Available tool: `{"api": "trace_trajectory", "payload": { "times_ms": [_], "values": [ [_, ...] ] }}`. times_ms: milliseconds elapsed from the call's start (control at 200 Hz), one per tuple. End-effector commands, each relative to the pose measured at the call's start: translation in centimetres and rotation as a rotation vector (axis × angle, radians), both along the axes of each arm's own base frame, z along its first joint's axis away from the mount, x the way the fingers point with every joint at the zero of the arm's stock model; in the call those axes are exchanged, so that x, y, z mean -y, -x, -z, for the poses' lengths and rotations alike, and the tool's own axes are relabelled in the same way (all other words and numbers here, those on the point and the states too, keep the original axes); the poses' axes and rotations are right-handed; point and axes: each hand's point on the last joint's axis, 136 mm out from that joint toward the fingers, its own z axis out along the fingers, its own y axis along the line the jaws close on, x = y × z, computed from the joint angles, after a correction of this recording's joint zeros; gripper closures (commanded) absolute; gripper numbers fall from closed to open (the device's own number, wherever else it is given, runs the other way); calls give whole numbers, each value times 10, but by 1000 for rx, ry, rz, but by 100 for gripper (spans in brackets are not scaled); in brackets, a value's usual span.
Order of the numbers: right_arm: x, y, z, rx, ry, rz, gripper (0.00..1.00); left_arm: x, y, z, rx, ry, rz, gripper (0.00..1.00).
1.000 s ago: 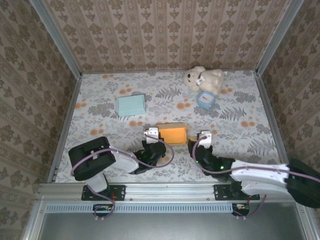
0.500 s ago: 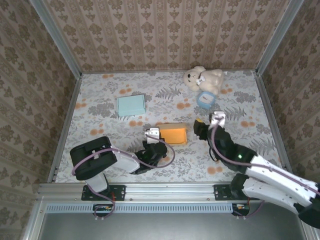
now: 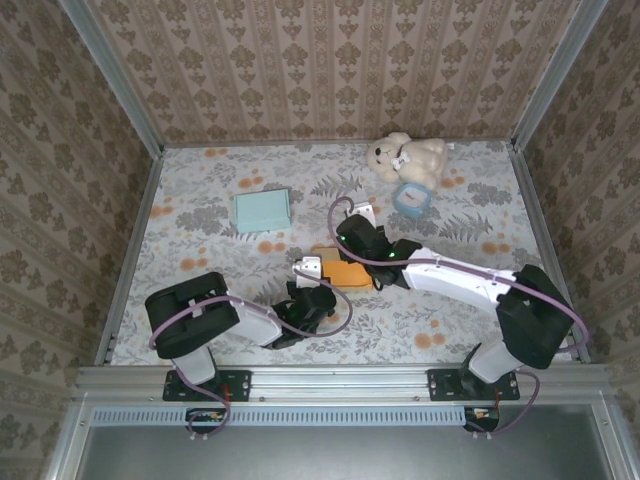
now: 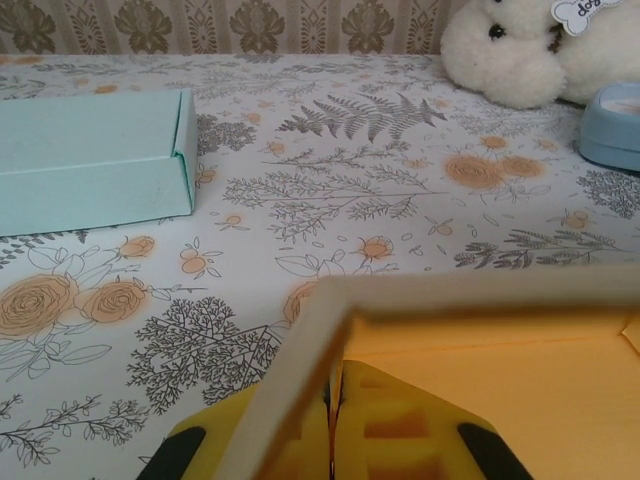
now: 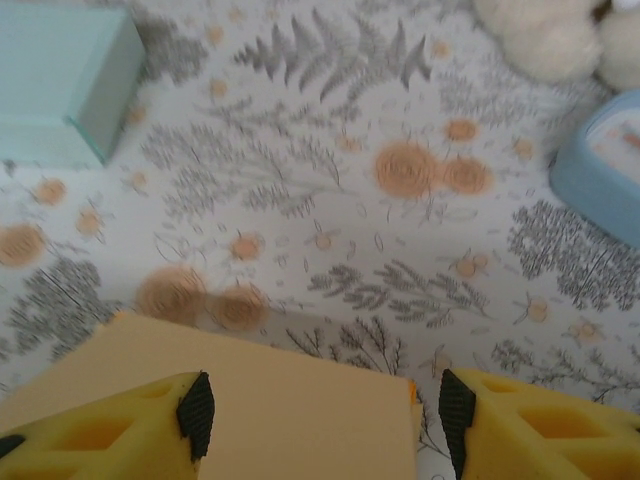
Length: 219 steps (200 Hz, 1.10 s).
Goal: Fold the paper box
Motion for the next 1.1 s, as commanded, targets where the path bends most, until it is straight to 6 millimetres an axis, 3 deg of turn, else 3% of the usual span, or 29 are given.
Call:
{"api": "trace_trajectory", "payload": {
  "times_ms": [0, 185, 405, 485, 705, 840, 1090],
  "values": [
    [-2, -2, 5, -30, 18, -11, 35, -2, 10, 25, -47, -145, 56, 92],
    [-2, -2, 20, -52, 13, -4, 35, -1, 15, 19, -48, -166, 66, 87],
    [2, -4, 40, -82, 30, 15, 35, 0, 30, 7, -70, -201, 81, 69],
    [2, -4, 44, -89, 35, 19, 35, -3, 37, 2, -104, -208, 80, 67],
    [5, -5, 47, -95, 50, 22, 35, -31, 57, -8, -211, -165, 91, 67],
    [7, -2, 51, -99, 45, 24, 35, -58, 68, -15, -249, -141, 91, 67],
    [8, 12, 47, -66, 12, 12, 36, -101, 74, -36, -243, -73, 62, 68]
  ]
}}
